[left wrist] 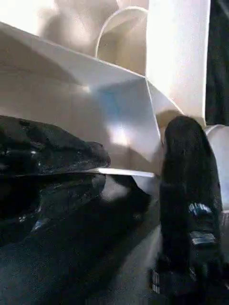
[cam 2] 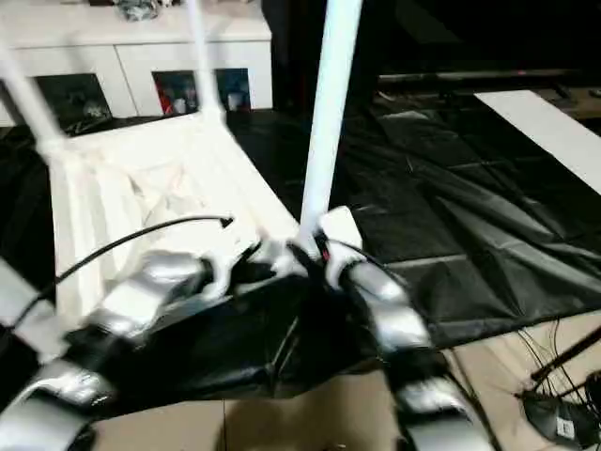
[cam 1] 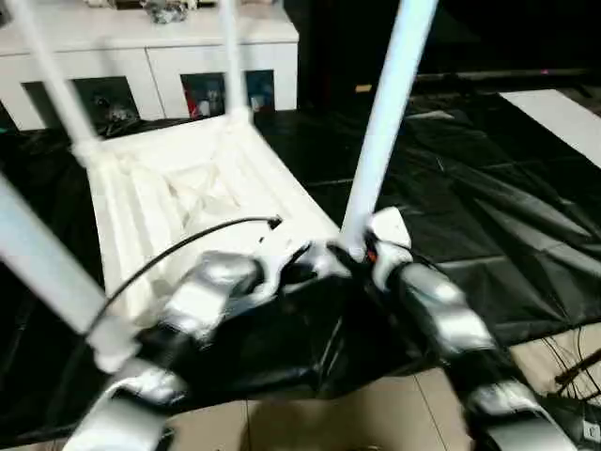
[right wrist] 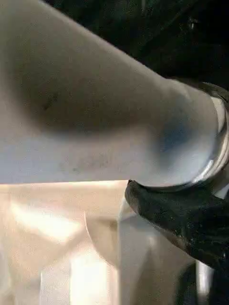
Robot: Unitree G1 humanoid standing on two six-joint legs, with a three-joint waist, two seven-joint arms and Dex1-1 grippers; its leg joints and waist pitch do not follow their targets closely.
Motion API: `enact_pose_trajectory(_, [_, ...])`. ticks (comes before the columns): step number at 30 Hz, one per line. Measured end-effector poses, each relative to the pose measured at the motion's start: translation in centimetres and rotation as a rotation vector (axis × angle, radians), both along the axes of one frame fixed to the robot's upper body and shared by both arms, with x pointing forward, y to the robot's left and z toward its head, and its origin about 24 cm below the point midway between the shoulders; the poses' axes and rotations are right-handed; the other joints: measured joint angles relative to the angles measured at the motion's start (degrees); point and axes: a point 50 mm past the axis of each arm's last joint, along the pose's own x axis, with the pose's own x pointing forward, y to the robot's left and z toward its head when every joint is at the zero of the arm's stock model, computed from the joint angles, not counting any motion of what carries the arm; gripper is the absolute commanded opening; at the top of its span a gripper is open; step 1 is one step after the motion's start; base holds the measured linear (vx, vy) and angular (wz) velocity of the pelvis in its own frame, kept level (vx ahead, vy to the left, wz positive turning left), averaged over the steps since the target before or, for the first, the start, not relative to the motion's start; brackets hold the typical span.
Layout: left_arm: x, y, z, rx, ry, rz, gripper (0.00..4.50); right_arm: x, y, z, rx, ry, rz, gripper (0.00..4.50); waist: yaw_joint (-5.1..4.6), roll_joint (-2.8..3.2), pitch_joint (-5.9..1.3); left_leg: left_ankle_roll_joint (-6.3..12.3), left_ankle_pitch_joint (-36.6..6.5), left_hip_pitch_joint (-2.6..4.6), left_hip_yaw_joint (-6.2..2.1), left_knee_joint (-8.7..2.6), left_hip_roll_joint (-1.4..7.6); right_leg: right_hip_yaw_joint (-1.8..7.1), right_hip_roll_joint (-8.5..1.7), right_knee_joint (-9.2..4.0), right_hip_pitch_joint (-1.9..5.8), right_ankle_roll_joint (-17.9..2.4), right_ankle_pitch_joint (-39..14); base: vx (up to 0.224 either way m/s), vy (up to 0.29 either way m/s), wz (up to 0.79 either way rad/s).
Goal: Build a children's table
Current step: Rotate leg to tighten
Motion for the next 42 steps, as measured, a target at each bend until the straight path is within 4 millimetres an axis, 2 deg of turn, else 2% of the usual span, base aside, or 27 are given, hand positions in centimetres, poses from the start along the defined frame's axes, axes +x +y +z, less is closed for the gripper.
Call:
enact_pose_trajectory(3, [0.4,-0.7,0.0,-0.008,0.005,0.043,0.00,0.5,0.4,0.1,0.007,0.010,-0.100,2.71,0.02,0.18,-0.07,0.02,0.0,0.00,-0.13,-0.15,-0.47,0.38,-0.10,-0.34,0.06,0.0,0.0,0.000,0.000,0.00])
enact_pose_trajectory(10, [0.7,-1.6,0.1,-0.012,0.002,0.069,0.00,1.0,0.4,0.3,0.020,0.013,-0.170,2.71,0.50,0.16,-0.24,0.37,-0.2,0.06,0.05,-0.25,-0.67,0.82,-0.09,-0.52,0.19,-0.4,0.3,0.000,0.000,0.00])
enact_pose_trajectory(11, [0.7,-1.7,0.1,-0.013,0.003,0.069,0.00,1.0,0.3,0.3,0.039,0.016,-0.174,3.06,0.64,0.16,-0.27,0.38,-0.2,0.11,0.06,-0.29,-0.65,0.80,-0.09,-0.51,0.21,-0.5,0.3,0.000,0.000,0.00])
enact_pose_trajectory(13, [0.7,-1.7,0.1,-0.014,0.001,0.069,0.00,1.0,0.2,0.3,0.073,0.015,-0.172,3.41,0.79,0.16,-0.28,0.38,-0.2,0.18,0.08,-0.47,-0.62,0.76,-0.06,-0.51,0.21,-0.5,0.4,0.000,0.000,0.00])
enact_pose_trajectory(14, [0.8,-1.4,0.1,-0.009,-0.007,0.086,0.00,1.0,0.5,0.4,0.100,0.016,-0.161,3.41,0.74,0.16,-0.31,0.38,-0.2,0.23,0.12,-0.58,-0.61,0.77,-0.05,-0.51,0.21,-0.5,0.4,0.000,0.000,0.00])
enact_pose_trajectory(18, [1.6,0.1,0.2,0.013,-0.041,0.176,0.00,0.5,2.1,0.4,0.141,0.014,-0.060,3.75,-0.63,0.10,-0.30,0.36,-0.2,0.19,-0.10,-0.73,-0.50,0.47,0.06,-0.49,0.04,-0.5,0.4,0.000,0.000,0.00])
enact_pose_trajectory(19, [1.6,0.1,0.2,0.014,-0.045,0.180,0.00,0.5,2.2,0.4,0.136,0.012,-0.048,3.84,-0.63,0.10,-0.30,0.36,-0.2,0.19,-0.11,-0.78,-0.49,0.48,0.07,-0.49,0.00,-0.5,0.4,0.000,0.000,0.00])
enact_pose_trajectory(23, [1.6,0.7,0.5,0.020,-0.060,0.164,0.00,0.8,0.6,1.2,0.062,-0.053,0.051,3.94,-0.45,0.11,-0.30,0.35,-0.2,0.18,-0.01,-0.86,-0.49,0.53,0.08,-0.49,-0.20,-0.7,0.9,0.000,0.000,0.00])
enact_pose_trajectory(26, [1.1,1.4,0.5,0.026,-0.069,0.130,0.00,0.7,-0.5,2.6,0.041,-0.118,0.157,3.94,-0.39,0.10,-0.31,0.35,-0.2,0.16,0.05,-1.04,-0.45,0.50,0.09,-0.34,-0.21,-1.1,1.3,0.000,0.000,0.00])
enact_pose_trajectory(29, [0.2,3.1,0.5,0.043,-0.083,0.079,0.00,0.3,-2.4,3.4,0.027,-0.147,0.257,3.94,-0.10,0.11,-0.32,0.35,-0.2,0.21,0.02,-1.22,-0.32,0.36,0.15,0.02,-0.36,-1.1,1.3,0.000,0.000,0.00])
enact_pose_trajectory(33, [-1.2,5.2,0.6,0.057,-0.090,0.027,0.00,-0.9,-4.9,3.2,0.002,-0.116,0.378,3.94,0.13,0.08,-0.34,0.25,-0.3,0.19,0.01,-1.28,-0.08,0.25,0.34,0.42,-0.65,-1.0,1.2,0.000,0.000,0.00])
enact_pose_trajectory(37, [-2.7,6.5,0.6,0.058,-0.076,-0.011,0.00,-2.2,-5.5,2.6,0.015,-0.071,0.486,3.94,0.00,0.07,-0.33,0.08,-0.4,0.18,0.02,-1.27,0.20,0.15,0.53,0.41,-0.70,-0.9,1.1,0.000,0.000,0.00])
enact_pose_trajectory(42, [-5.0,8.0,1.1,0.087,-0.025,-0.097,0.00,-2.9,-4.5,2.9,0.037,-0.062,0.587,3.94,-0.21,0.03,-0.35,-0.12,-0.5,0.22,0.08,-1.24,0.38,0.16,0.66,0.40,-0.71,-1.0,1.1,0.000,0.000,0.00])
